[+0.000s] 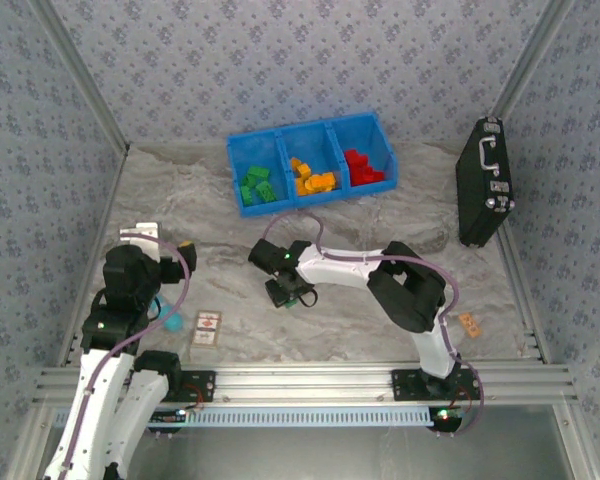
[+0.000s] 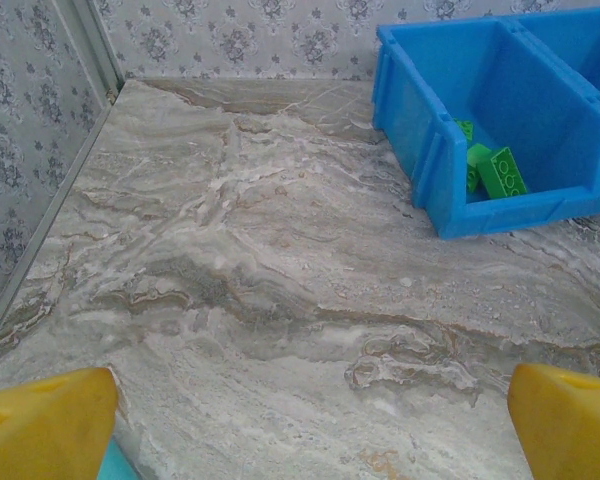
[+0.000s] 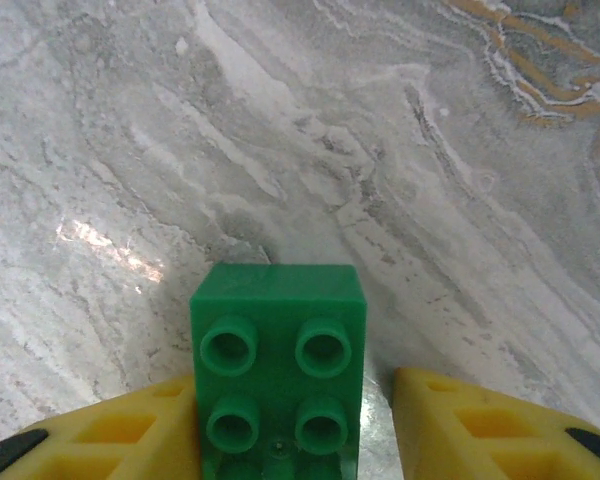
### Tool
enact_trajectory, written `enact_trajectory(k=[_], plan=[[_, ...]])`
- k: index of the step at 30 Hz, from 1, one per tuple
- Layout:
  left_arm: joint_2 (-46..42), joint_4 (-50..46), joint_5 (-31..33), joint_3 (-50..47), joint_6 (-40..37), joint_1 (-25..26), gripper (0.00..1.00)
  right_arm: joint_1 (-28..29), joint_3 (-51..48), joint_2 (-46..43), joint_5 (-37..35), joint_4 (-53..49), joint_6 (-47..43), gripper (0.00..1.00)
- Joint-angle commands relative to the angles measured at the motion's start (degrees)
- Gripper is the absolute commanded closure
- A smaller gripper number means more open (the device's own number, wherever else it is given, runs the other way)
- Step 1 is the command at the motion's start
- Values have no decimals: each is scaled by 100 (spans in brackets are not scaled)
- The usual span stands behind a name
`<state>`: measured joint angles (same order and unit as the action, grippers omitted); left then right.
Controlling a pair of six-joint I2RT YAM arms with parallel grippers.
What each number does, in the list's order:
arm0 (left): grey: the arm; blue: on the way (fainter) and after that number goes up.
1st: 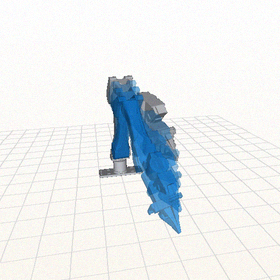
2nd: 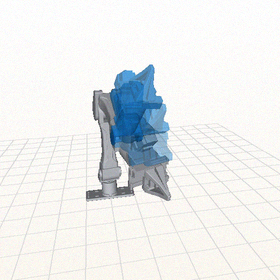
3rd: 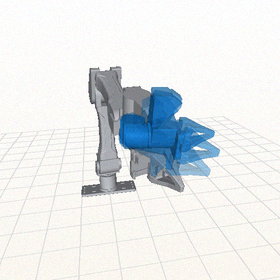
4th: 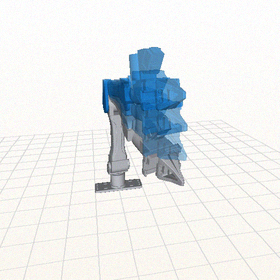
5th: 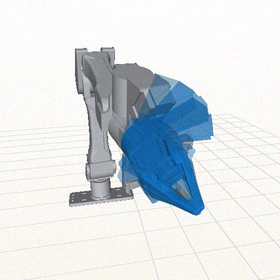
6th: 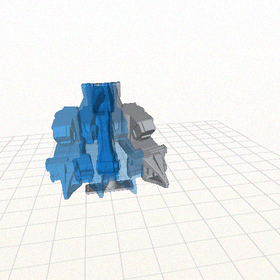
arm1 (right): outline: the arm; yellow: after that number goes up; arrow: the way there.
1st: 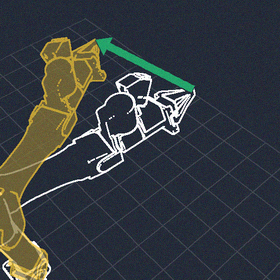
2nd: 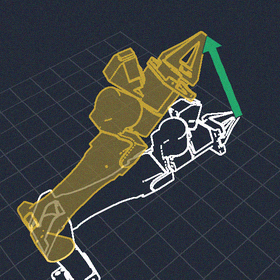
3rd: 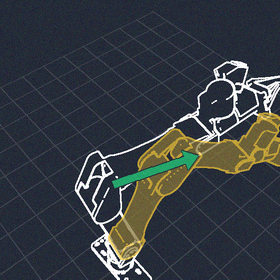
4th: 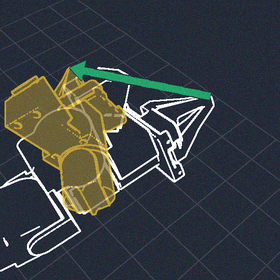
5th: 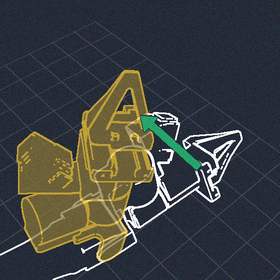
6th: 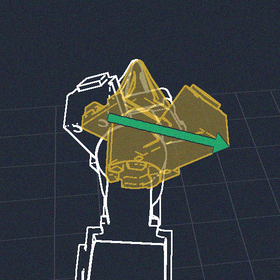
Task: Sort the legos into containers by color
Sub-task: Pick up the lego from the bottom-center of the table, then place the lego in the container.
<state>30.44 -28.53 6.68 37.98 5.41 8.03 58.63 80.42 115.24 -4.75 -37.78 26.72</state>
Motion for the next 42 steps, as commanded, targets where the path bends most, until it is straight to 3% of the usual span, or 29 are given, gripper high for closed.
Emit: enact_trajectory(k=[1, 22, 35, 42], plan=[[-11, -2, 9, 105, 39, 38, 0, 9, 105, 131, 168, 95, -60, 53], [-99, 7, 62, 73, 41, 34, 0, -610, 608, -317, 15, -72, -532, 65], [-3, 41, 110, 53, 8, 39, 0, -1098, 2099, -20, -358, -400, -1629, 66], [92, 83, 133, 44, -10, 31, 0, -1333, 3190, 414, -618, 117, -1617, 66]])
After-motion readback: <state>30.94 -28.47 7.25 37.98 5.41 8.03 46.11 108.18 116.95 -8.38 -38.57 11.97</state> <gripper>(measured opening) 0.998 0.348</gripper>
